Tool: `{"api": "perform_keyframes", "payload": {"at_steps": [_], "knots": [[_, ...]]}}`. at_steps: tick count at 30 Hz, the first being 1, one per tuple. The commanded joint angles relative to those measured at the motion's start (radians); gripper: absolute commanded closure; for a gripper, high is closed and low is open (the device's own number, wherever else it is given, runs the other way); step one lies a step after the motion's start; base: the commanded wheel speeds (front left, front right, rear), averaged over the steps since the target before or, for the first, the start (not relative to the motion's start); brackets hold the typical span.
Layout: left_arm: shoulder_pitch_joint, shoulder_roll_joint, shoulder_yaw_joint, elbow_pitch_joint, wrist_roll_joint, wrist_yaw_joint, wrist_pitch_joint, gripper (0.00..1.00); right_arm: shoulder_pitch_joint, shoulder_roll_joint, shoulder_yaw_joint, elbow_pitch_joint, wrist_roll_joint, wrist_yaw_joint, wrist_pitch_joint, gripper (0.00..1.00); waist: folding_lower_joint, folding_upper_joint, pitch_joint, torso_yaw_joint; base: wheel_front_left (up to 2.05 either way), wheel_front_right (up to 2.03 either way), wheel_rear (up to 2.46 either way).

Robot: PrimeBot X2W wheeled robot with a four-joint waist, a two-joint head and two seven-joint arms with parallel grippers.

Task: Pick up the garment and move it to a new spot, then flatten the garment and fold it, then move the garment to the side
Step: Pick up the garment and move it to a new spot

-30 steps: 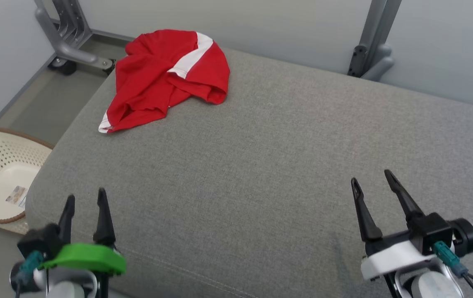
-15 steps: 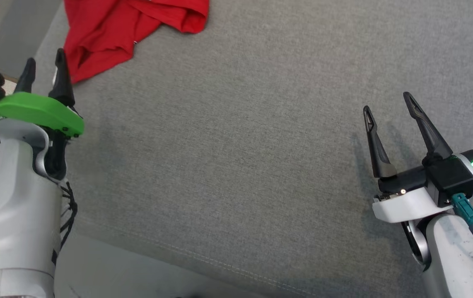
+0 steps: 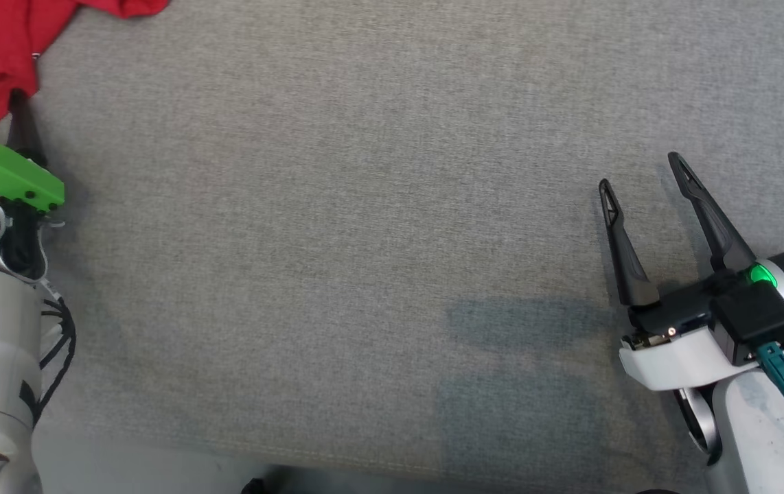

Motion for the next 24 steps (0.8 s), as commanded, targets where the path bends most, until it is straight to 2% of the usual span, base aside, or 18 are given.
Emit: {"api": "perform_keyframes", "payload": {"at_steps": [1, 9, 22, 23, 24], "knots": [[-0.019, 0.014, 0.003, 0.016, -0.011, 0.001, -0.007, 0.00, 0.015, -0.006, -0.001, -0.013, -0.006, -0.002, -0.003, 0.00, -0.0002, 0.0000, 0.027, -0.047, 0.00, 0.00, 0.00], [-0.029, 0.018, 0.003, 0.098, -0.023, 0.013, -0.057, 0.00, 0.074, 0.002, -0.021, -0.050, -0.012, -0.002, -0.003, 0.00, -0.0002, 0.0000, 0.021, -0.059, 0.00, 0.00, 0.00], [-0.032, 0.017, -0.003, 0.122, -0.021, 0.034, -0.089, 0.00, 0.114, -0.003, -0.035, -0.060, -0.001, -0.002, -0.003, 0.00, -0.0002, 0.0000, -0.006, -0.062, 0.00, 0.00, 0.00], [-0.032, 0.017, -0.004, 0.123, -0.018, 0.037, -0.092, 0.05, 0.117, -0.004, -0.036, -0.060, 0.001, -0.002, -0.003, 0.00, -0.0002, 0.0000, -0.009, -0.061, 0.00, 0.00, 0.00], [-0.032, 0.018, -0.006, 0.123, -0.015, 0.037, -0.095, 0.14, 0.119, -0.002, -0.037, -0.059, 0.000, -0.002, -0.003, 0.00, -0.0002, 0.0000, -0.011, -0.061, 0.00, 0.00, 0.00]]}}
